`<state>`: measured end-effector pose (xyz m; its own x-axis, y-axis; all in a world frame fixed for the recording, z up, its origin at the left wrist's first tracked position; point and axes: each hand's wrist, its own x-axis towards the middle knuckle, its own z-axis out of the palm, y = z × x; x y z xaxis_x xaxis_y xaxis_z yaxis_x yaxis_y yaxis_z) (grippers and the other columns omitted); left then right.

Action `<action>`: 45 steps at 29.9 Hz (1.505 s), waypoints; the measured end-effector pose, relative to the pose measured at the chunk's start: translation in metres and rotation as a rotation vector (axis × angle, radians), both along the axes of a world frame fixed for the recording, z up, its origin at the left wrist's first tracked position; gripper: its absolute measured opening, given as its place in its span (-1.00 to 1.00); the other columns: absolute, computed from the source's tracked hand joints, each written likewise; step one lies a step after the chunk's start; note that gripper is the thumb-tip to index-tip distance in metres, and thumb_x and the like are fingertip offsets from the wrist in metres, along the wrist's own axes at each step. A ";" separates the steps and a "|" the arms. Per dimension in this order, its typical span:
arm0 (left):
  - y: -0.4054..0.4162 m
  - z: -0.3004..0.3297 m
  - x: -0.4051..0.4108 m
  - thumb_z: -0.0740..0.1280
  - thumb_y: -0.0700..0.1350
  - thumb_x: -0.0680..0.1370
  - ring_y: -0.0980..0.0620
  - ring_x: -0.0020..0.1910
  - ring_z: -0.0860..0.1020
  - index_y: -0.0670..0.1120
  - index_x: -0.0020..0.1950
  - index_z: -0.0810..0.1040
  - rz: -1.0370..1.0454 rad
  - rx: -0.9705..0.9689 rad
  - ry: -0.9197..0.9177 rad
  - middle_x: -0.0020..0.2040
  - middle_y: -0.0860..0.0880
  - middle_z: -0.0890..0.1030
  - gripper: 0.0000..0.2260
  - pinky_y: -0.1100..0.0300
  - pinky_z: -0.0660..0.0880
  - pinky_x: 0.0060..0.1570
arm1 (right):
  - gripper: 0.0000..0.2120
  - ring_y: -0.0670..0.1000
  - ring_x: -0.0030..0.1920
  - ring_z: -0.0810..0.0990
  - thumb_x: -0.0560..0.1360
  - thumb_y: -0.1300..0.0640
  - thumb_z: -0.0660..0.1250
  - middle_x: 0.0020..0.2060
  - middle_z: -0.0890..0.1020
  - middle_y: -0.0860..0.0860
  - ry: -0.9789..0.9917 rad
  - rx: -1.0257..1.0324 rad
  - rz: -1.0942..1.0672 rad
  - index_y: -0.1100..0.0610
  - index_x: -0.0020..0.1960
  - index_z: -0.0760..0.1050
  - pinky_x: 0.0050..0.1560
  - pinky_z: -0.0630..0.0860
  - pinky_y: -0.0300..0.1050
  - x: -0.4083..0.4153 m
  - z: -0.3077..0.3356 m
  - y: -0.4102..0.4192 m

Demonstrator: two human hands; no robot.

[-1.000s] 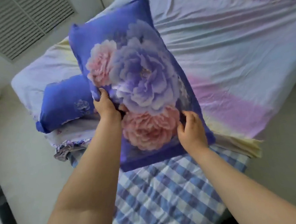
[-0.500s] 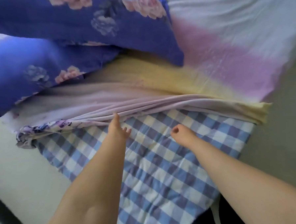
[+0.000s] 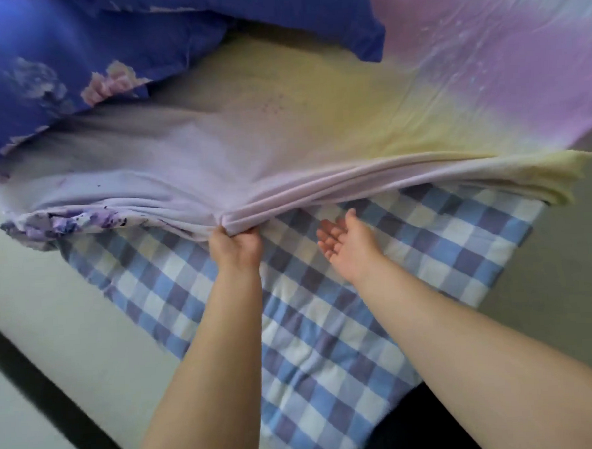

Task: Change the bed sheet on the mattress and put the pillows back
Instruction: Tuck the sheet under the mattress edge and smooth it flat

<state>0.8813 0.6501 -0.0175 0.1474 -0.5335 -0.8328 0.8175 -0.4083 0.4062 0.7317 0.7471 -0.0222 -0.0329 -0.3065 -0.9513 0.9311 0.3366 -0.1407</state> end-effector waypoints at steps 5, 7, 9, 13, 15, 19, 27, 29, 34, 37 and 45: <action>0.083 0.000 0.008 0.10 0.00 0.66 -0.13 0.25 0.51 -0.08 0.08 0.56 -0.037 0.131 -0.122 0.27 -0.10 0.56 -0.72 -0.08 0.45 0.22 | -0.32 0.19 0.11 0.59 0.39 -0.45 0.16 0.09 0.61 0.16 -0.076 -0.085 -0.139 0.04 0.24 0.46 0.17 0.52 0.14 0.015 0.006 0.018; 0.100 0.006 0.005 0.14 0.14 0.62 -0.09 0.12 0.58 -0.07 0.03 0.55 -0.015 0.123 -0.159 0.13 -0.07 0.63 -0.67 -0.04 0.51 0.18 | -0.35 0.22 0.13 0.58 0.38 -0.42 0.21 0.10 0.62 0.18 -0.106 -0.161 -0.120 0.06 0.22 0.48 0.20 0.49 0.21 0.011 0.009 0.026; 0.115 0.013 0.005 0.25 0.15 0.56 0.04 -0.29 0.59 -0.08 -0.07 0.51 -0.023 0.107 -0.184 -0.23 -0.02 0.62 -0.71 0.21 0.59 -0.24 | -0.51 0.21 0.11 0.60 0.46 -0.20 0.32 0.09 0.64 0.18 -0.106 -0.184 -0.113 0.12 0.22 0.50 0.18 0.50 0.18 0.006 0.012 0.035; 0.168 0.010 0.020 0.30 -0.05 0.59 0.17 -0.62 0.24 -0.06 -0.25 0.46 -0.143 0.150 -0.179 -0.54 0.08 0.42 -0.77 0.38 0.27 -0.56 | -0.82 0.09 -0.11 0.64 0.48 0.06 0.35 -0.12 0.67 0.08 -0.083 -0.171 -0.110 0.10 0.05 0.53 -0.09 0.58 -0.09 0.006 0.015 0.071; 0.202 0.004 0.025 0.25 -0.02 0.61 0.13 -0.43 0.41 -0.06 -0.24 0.46 -0.180 0.178 -0.145 -0.40 0.05 0.48 -0.76 0.29 0.45 -0.29 | -0.93 -0.03 -0.33 0.52 0.50 0.07 0.33 -0.32 0.59 0.00 -0.095 -0.172 -0.073 0.05 -0.12 0.49 -0.36 0.41 -0.23 0.007 0.018 0.095; 0.254 -0.002 0.010 0.13 0.07 0.64 -0.03 0.20 0.52 -0.11 0.12 0.48 -0.346 0.237 -0.073 0.21 -0.06 0.53 -0.71 0.08 0.38 0.22 | -0.83 -0.11 -0.48 0.50 0.53 0.06 0.31 -0.48 0.53 -0.04 -0.106 -0.194 -0.031 0.08 -0.20 0.44 -0.51 0.33 -0.32 0.005 0.028 0.128; 0.190 0.037 -0.027 0.24 -0.03 0.59 0.01 0.16 0.52 0.02 0.18 0.49 -0.606 -0.173 -0.097 0.09 0.01 0.63 -0.81 0.05 0.41 0.10 | -0.77 -0.11 -0.38 0.55 0.59 0.03 0.23 -0.27 0.63 -0.07 0.182 -0.343 0.177 0.08 -0.21 0.43 -0.36 0.37 -0.27 -0.002 0.050 0.146; 0.159 0.046 -0.032 0.12 -0.32 0.50 -0.02 0.07 0.56 0.06 0.11 0.45 -0.722 -0.296 -0.177 -0.06 0.00 0.62 -0.67 0.02 0.40 0.04 | -0.89 -0.07 -0.20 0.61 0.60 0.03 0.22 -0.09 0.59 -0.11 0.317 -0.414 0.219 0.01 -0.07 0.47 -0.23 0.43 -0.21 -0.011 0.049 0.146; 0.186 0.025 -0.027 0.19 -0.25 0.58 0.05 0.33 0.38 0.09 0.50 0.18 -1.060 -0.131 -0.502 0.39 0.08 0.38 -0.47 0.01 0.34 0.22 | -0.49 0.03 0.35 0.40 0.56 0.03 0.28 0.40 0.37 -0.02 0.645 -0.316 0.853 0.06 0.46 0.22 0.26 0.35 -0.12 0.008 0.016 0.169; 0.212 -0.006 -0.005 0.25 -0.16 0.59 0.04 0.27 0.43 0.01 0.49 0.25 -1.073 0.005 -0.516 0.38 0.02 0.42 -0.54 0.02 0.37 0.25 | -0.29 0.11 0.50 0.13 0.52 -0.06 0.30 0.52 0.15 0.03 0.868 -0.273 1.525 0.05 0.54 0.04 0.45 0.10 -0.04 0.030 -0.004 0.177; 0.103 -0.024 0.014 0.31 -0.02 0.58 -0.10 -0.01 0.62 -0.19 0.31 0.45 -0.474 0.044 -0.126 0.08 -0.15 0.62 -0.63 0.08 0.59 -0.27 | -0.51 0.01 0.25 0.42 0.58 0.16 0.19 0.39 0.35 0.05 0.869 -0.208 0.969 0.04 0.49 0.20 0.19 0.43 -0.10 0.028 -0.015 0.116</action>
<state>0.8954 0.7532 -0.0414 -0.0018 -0.5306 -0.8476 0.4834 -0.7425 0.4638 0.7595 0.8634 -0.0371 -0.2910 -0.6886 -0.6641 -0.0928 0.7112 -0.6968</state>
